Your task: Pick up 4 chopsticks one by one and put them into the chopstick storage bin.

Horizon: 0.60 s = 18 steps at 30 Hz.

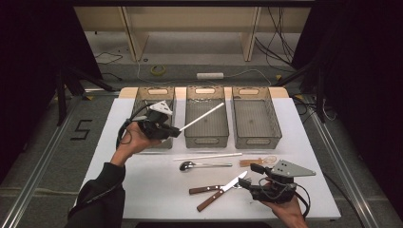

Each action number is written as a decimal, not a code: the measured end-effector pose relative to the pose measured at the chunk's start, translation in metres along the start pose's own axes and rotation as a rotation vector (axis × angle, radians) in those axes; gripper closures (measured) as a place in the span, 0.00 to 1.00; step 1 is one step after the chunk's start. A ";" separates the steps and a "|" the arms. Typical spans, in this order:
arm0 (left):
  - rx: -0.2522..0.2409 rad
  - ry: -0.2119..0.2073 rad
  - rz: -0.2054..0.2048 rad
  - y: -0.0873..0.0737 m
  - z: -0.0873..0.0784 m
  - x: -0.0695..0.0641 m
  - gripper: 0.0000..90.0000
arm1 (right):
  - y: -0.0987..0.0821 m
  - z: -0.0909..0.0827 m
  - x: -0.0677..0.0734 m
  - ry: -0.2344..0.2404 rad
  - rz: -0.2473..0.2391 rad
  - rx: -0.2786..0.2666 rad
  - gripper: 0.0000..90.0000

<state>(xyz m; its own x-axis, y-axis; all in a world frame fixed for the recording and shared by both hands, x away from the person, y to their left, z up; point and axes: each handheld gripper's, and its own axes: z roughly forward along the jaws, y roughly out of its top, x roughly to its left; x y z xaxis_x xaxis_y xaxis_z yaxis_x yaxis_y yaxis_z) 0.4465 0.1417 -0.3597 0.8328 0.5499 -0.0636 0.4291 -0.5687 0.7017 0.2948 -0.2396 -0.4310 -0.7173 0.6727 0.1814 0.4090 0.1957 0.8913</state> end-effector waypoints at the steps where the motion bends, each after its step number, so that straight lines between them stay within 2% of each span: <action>1: -0.002 0.013 -0.013 -0.001 -0.003 0.004 0.95 | 0.000 0.000 0.000 0.000 0.000 0.000 0.33; 3: -0.016 0.046 -0.046 -0.004 -0.009 0.013 0.95 | 0.000 0.000 0.000 0.000 -0.002 -0.001 0.33; 9: -0.033 0.108 -0.137 -0.015 -0.018 0.034 0.94 | 0.000 0.000 0.000 0.000 -0.001 -0.002 0.33; 14: -0.054 0.134 -0.188 -0.022 -0.021 0.046 0.94 | 0.000 0.000 0.000 0.000 -0.002 -0.005 0.33; 18: -0.072 0.133 -0.223 -0.026 -0.024 0.055 0.94 | 0.000 0.000 0.000 0.001 -0.001 -0.005 0.33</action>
<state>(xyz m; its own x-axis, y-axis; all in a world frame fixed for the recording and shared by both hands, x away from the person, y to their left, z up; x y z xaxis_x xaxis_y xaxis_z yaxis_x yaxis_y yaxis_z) 0.4723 0.2018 -0.3643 0.6654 0.7348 -0.1315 0.5665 -0.3824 0.7299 0.2949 -0.2399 -0.4310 -0.7185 0.6717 0.1807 0.4053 0.1931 0.8936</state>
